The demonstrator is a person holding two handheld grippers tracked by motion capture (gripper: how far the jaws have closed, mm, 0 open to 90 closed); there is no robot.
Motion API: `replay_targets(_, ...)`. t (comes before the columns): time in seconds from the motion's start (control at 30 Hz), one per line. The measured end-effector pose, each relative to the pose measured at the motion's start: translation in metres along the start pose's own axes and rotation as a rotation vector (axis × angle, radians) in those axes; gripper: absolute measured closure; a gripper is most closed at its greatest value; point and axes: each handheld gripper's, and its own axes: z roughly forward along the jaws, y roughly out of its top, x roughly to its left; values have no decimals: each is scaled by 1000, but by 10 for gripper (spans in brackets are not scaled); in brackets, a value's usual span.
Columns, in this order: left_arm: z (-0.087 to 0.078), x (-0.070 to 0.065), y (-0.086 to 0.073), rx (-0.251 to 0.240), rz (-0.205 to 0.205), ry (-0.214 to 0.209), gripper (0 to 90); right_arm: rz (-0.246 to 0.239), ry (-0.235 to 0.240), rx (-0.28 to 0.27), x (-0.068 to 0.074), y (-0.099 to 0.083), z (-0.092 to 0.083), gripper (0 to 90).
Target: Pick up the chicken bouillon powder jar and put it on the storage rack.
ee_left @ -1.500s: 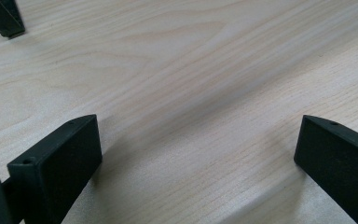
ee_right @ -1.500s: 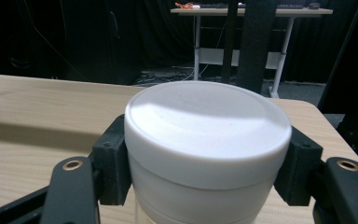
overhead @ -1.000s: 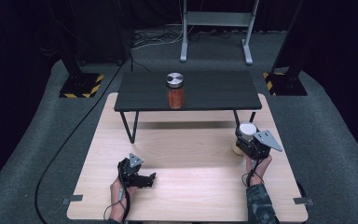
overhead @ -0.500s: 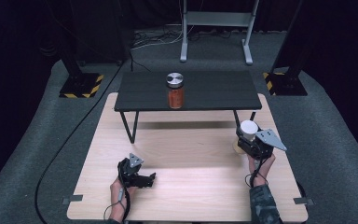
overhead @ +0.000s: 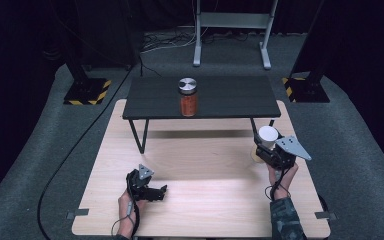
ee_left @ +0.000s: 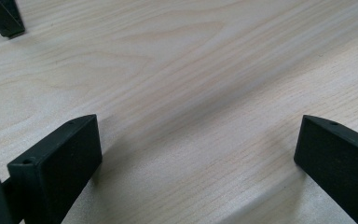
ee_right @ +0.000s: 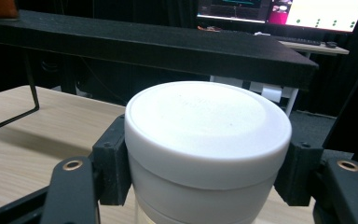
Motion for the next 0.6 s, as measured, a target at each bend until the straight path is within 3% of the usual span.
replay_targets(0.6, 0, 0, 0, 1, 1, 0, 3, -25, 18, 10, -1, 18, -5, 330)
